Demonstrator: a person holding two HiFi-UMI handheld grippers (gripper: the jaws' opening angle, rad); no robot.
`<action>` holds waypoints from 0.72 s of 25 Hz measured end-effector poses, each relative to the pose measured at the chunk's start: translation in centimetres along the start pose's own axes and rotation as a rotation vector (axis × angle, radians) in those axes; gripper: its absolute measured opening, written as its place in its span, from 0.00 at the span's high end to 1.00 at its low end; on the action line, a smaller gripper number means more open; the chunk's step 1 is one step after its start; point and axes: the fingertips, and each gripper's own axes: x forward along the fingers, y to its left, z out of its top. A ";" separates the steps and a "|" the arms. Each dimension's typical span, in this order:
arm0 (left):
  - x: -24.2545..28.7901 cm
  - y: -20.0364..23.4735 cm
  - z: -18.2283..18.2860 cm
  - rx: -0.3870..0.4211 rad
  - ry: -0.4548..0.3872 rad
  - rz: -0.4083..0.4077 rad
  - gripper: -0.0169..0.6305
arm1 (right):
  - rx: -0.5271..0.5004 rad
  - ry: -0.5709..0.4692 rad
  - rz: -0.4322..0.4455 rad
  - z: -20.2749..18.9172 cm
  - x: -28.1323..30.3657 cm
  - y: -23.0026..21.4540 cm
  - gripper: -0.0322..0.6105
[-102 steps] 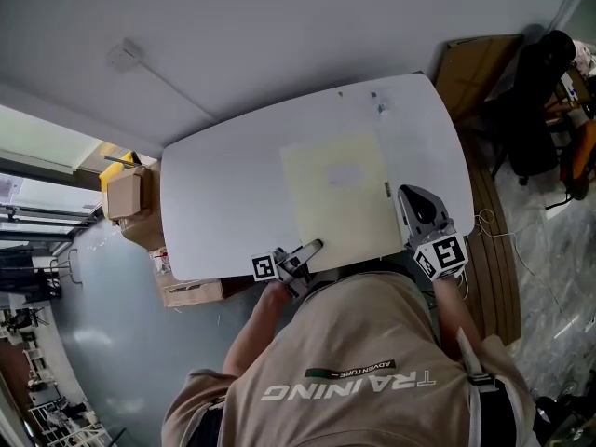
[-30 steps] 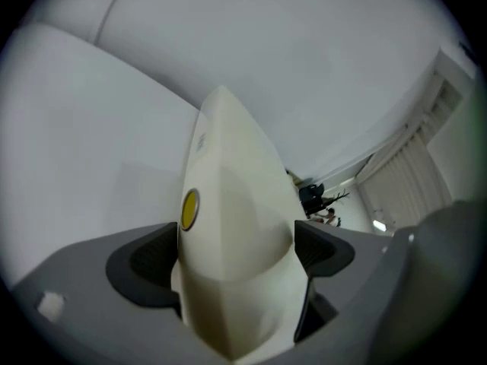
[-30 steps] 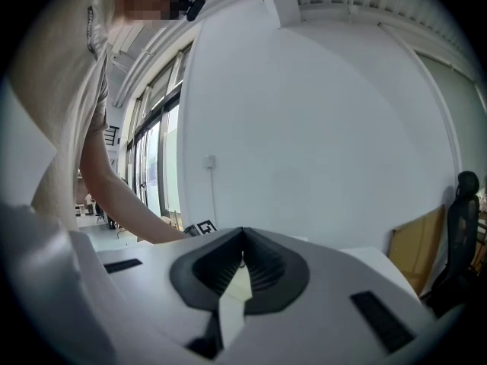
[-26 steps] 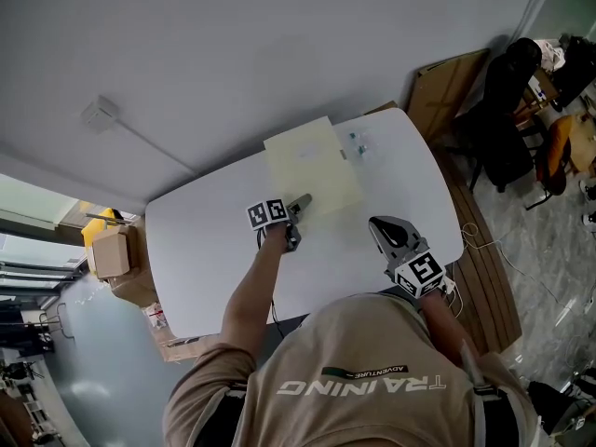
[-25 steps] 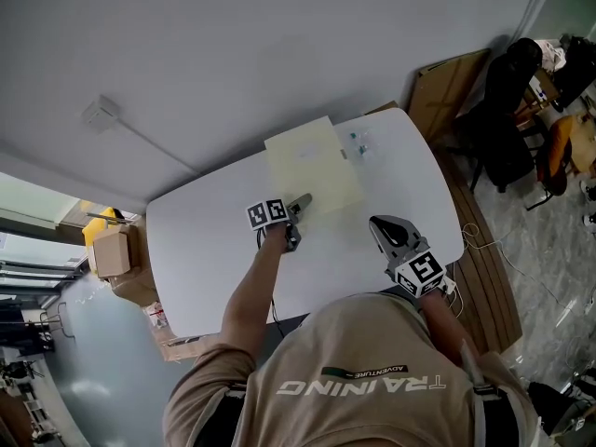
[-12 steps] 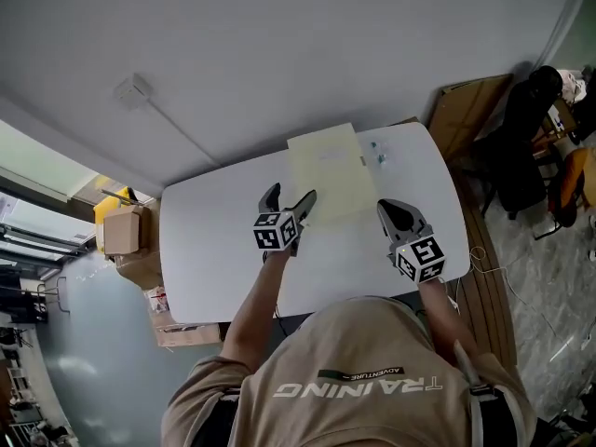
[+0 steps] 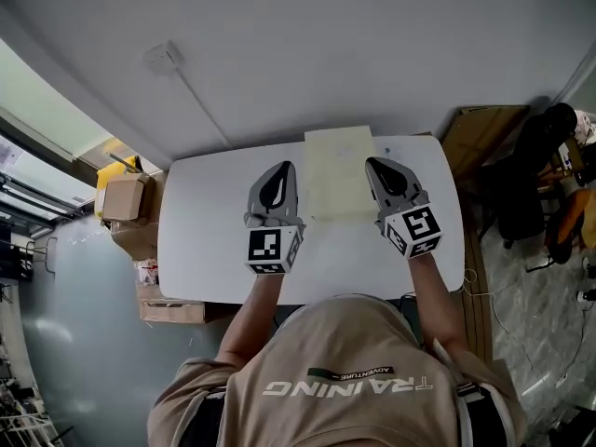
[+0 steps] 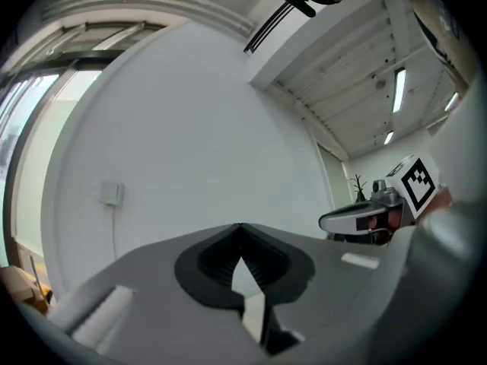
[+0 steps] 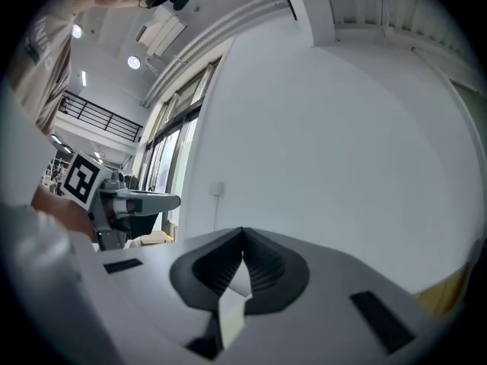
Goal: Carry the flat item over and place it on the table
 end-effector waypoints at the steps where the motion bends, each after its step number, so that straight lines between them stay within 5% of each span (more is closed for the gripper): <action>1: -0.2 -0.2 1.2 0.023 -0.010 0.003 0.96 | -0.005 -0.015 0.004 1.0 0.3 0.1 0.95; 4: 0.4 -0.6 2.0 0.080 0.019 -0.011 0.96 | -0.009 -0.028 -0.004 2.6 1.0 0.5 0.95; 10: 0.7 -0.5 2.2 0.031 0.078 -0.021 0.96 | -0.027 0.029 -0.039 3.4 1.1 0.6 0.95; 18: 1.3 0.0 0.6 0.086 0.130 -0.013 0.96 | 0.004 0.026 -0.086 4.0 0.5 -1.2 0.95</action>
